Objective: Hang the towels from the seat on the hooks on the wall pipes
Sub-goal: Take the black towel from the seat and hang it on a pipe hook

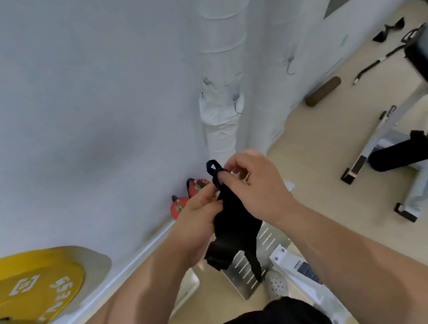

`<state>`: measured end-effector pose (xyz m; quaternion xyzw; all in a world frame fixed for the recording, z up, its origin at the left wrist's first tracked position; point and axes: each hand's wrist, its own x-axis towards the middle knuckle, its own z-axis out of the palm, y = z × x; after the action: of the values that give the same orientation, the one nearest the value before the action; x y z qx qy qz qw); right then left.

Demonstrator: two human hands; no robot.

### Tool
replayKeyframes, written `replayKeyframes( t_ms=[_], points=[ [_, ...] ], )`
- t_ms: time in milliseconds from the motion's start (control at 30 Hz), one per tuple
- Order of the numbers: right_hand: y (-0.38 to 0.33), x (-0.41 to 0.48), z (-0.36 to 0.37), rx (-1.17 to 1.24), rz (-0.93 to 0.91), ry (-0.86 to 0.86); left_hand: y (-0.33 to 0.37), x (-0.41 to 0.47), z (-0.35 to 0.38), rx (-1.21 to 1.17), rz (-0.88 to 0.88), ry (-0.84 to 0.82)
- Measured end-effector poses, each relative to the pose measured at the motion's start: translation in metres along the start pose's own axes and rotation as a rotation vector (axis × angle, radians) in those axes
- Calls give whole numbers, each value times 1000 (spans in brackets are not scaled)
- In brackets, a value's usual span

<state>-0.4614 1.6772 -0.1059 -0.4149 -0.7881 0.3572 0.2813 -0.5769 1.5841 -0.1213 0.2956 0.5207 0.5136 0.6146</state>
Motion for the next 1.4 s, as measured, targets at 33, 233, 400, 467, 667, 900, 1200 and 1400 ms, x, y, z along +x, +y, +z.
replayKeyframes(
  t_ms=[33,233,400,467,667,900,1200,1400],
  points=[
    [6,8,-3,16,-3,-5,0,10,3,1,-11,24],
    [43,59,-30,193,40,-35,9,65,38,-25,1,219],
    [78,99,-51,330,78,-71,20,109,70,-201,-17,334],
    [99,111,-58,390,64,-117,26,130,82,-126,-3,420],
    [146,140,-64,394,75,-138,28,182,94,42,4,580],
    [191,180,-64,303,183,-235,13,242,87,65,-83,507],
    [227,234,-35,78,140,-224,3,306,54,178,-159,547],
    [230,271,-22,28,193,-187,5,340,44,233,-155,686]
  ],
)
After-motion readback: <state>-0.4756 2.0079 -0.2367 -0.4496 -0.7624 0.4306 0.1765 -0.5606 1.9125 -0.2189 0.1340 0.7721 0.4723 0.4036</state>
